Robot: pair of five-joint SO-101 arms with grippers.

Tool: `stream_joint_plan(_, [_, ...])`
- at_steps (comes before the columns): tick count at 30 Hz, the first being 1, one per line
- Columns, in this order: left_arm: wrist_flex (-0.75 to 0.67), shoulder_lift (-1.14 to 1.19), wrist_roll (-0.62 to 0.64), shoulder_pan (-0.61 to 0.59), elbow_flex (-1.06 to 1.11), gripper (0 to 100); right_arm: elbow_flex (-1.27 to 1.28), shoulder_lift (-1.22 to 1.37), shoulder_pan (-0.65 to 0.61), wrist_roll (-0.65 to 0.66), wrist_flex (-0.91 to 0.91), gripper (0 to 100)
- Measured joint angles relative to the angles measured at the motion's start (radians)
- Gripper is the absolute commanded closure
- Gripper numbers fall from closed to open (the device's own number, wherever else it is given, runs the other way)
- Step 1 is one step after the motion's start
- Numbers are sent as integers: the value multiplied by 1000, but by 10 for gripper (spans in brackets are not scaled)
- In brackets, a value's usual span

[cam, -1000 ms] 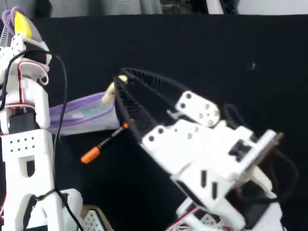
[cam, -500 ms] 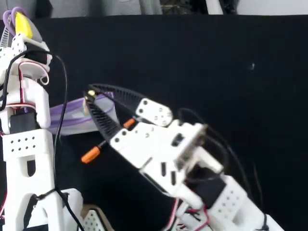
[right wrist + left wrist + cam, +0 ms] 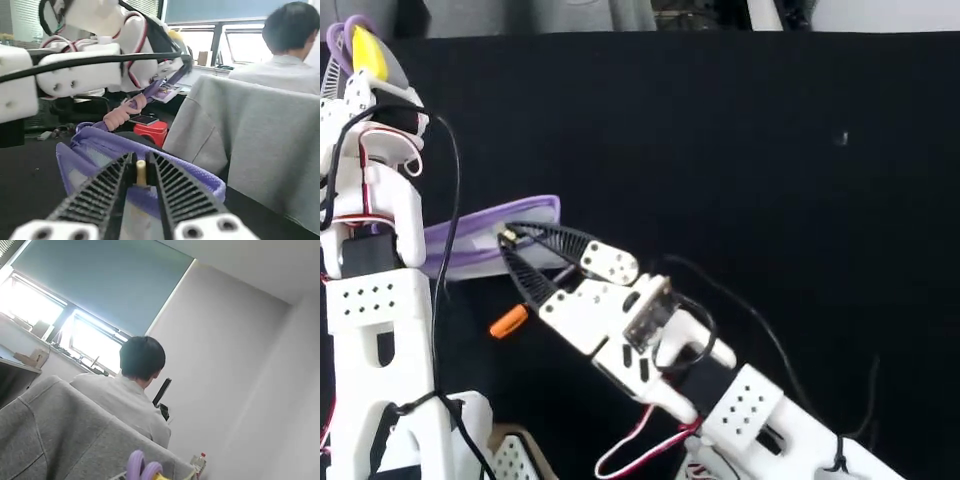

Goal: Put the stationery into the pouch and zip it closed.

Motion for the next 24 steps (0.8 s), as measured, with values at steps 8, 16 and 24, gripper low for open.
stream_joint_plan(8, [0, 48, 0, 0, 0, 971, -115, 166, 14, -74, 40, 933])
stream_joint_plan(16, [0, 153, 0, -2, -31, 971, -502, 611, 71, -149, 176, 600])
stream_joint_plan(24, [0, 160, 0, -37, -43, 971, -559, 485, 64, -68, 414, 592])
